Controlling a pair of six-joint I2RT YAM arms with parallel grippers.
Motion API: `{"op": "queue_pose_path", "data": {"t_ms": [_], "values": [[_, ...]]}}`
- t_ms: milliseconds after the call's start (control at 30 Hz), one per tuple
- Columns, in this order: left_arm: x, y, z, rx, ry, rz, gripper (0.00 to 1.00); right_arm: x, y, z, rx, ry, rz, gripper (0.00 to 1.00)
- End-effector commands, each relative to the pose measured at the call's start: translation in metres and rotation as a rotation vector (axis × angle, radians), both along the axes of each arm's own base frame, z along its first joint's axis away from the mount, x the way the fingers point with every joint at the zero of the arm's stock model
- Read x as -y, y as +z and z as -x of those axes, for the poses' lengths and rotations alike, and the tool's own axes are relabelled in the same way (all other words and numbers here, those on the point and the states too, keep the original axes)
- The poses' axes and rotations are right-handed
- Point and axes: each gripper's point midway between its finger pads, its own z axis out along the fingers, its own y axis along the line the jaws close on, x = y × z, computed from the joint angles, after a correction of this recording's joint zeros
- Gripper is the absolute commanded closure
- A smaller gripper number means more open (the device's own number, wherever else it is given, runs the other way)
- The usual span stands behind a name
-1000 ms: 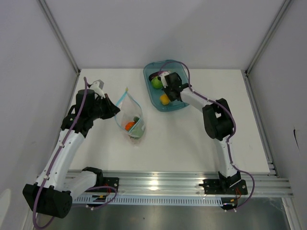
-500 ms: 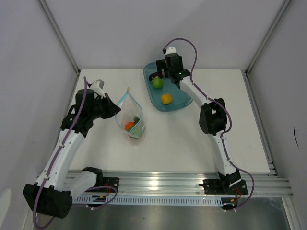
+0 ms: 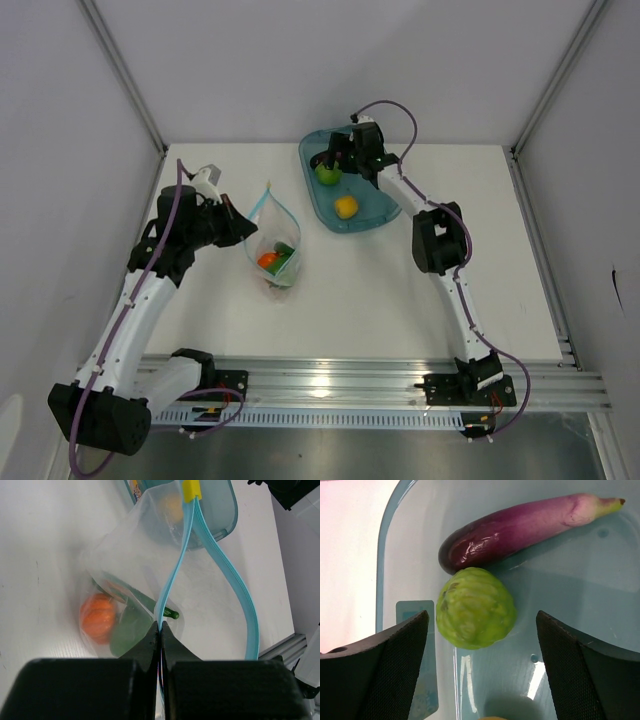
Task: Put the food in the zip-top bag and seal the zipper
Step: Pick up the fake vegetable from the bin.
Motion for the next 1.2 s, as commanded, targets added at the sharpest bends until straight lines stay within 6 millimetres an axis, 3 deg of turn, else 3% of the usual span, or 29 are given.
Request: {"op": "queue_pose_path", "data": {"t_ms": [0,433,600,667,767,933,1000,1033,1067,1100,1133,1167], "values": [[0.006,0.011,-0.002,0.042,-0.029,0.041,0.99,-0.014,0.014,-0.007,0.023,0.012,-0.107,0.11],[0.006,0.011,0.001,0.042,-0.035,0.043,1.0,-0.031,-0.015,-0.001,-0.051,0.028,-0.178,0.21],[0.006,0.009,0.003,0.037,-0.037,0.042,0.99,-0.031,-0.019,-0.004,-0.052,0.019,-0.189,0.35],[0.006,0.008,0.004,0.035,-0.038,0.04,0.99,-0.028,-0.015,-0.007,-0.041,0.016,-0.195,0.47],[0.006,0.008,0.006,0.034,-0.04,0.043,0.99,-0.025,-0.002,-0.011,-0.01,0.02,-0.203,0.6],[0.006,0.008,0.01,0.035,-0.042,0.045,0.99,-0.021,0.044,-0.01,0.063,0.026,-0.194,0.74],[0.005,0.005,0.011,0.031,-0.042,0.042,0.99,-0.02,0.05,-0.003,0.061,0.034,-0.185,0.75],[0.005,0.005,0.011,0.033,-0.043,0.04,0.99,-0.018,0.076,0.001,0.097,0.038,-0.193,0.75],[0.006,0.002,0.011,0.026,-0.046,0.039,0.99,-0.017,0.084,0.006,0.104,0.042,-0.19,0.76],[0.006,0.0,0.012,0.017,-0.049,0.038,0.99,-0.016,0.078,0.014,0.091,0.047,-0.16,0.76],[0.007,-0.002,0.012,0.006,-0.055,0.04,0.99,-0.014,0.106,0.022,0.127,0.055,-0.158,0.76],[0.008,-0.003,0.012,-0.002,-0.062,0.045,0.99,-0.013,0.115,0.029,0.135,0.057,-0.145,0.76]]}}
